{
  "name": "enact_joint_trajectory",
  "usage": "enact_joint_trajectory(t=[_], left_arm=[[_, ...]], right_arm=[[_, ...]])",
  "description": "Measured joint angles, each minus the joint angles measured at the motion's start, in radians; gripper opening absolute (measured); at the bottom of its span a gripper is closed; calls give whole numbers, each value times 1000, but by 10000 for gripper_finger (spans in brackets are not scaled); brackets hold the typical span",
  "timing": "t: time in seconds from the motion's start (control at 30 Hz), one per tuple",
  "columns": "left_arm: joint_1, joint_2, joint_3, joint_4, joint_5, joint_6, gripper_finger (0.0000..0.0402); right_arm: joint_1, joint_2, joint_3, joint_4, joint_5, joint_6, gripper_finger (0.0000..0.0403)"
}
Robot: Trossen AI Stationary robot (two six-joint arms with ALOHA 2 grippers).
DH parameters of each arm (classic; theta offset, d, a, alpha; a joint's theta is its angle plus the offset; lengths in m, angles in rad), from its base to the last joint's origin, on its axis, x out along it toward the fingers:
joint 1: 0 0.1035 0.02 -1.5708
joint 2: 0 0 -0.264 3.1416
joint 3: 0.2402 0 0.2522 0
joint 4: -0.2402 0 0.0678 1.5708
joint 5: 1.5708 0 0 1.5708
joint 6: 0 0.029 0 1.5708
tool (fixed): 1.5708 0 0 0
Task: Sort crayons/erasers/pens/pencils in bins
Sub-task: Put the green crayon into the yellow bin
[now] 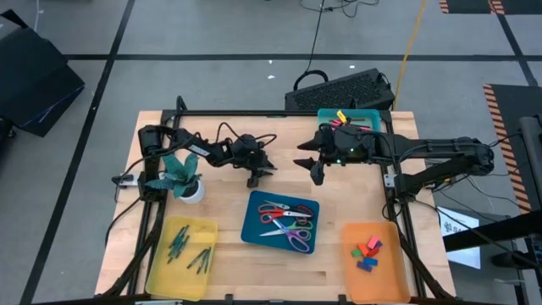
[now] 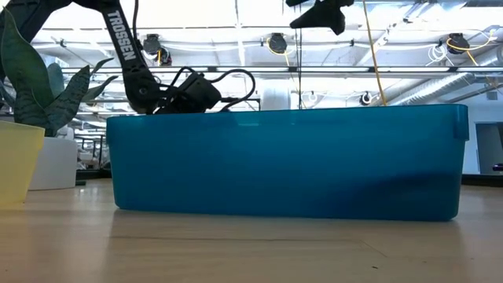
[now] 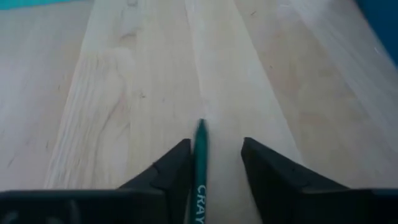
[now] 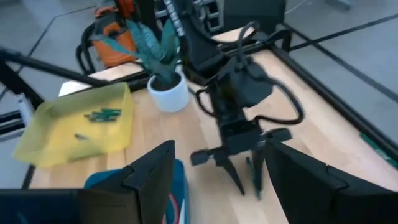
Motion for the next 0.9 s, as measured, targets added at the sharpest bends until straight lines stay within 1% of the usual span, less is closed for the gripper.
enact_joint_trajectory(t=[0.07,0.13,0.23,0.27,0.43,0.57,0.67,0.77,0.9], left_arm=[[-6,0,0,-4,-14,12,128],[-12,-1,0,-6,-28,7,92],[-12,-1,-1,-7,-36,-44,30],[-10,-2,-1,-7,-37,-60,20],[-11,-2,1,-7,-56,-54,26],[-14,-2,7,-9,-72,-94,16],[-22,-2,7,-8,-86,-37,16],[-29,-4,7,-7,-110,-22,18],[-30,-69,6,-47,-144,-62,15]], right_arm=[[0,0,0,8,12,3,236],[0,0,0,24,14,3,226],[0,0,0,38,14,1,207],[0,0,0,43,14,-3,200],[0,-7,0,68,13,-33,169],[0,-43,0,56,13,-27,150],[0,-70,0,54,11,-34,142],[0,-99,0,54,12,-58,136],[-1,-125,1,24,15,-103,125]])
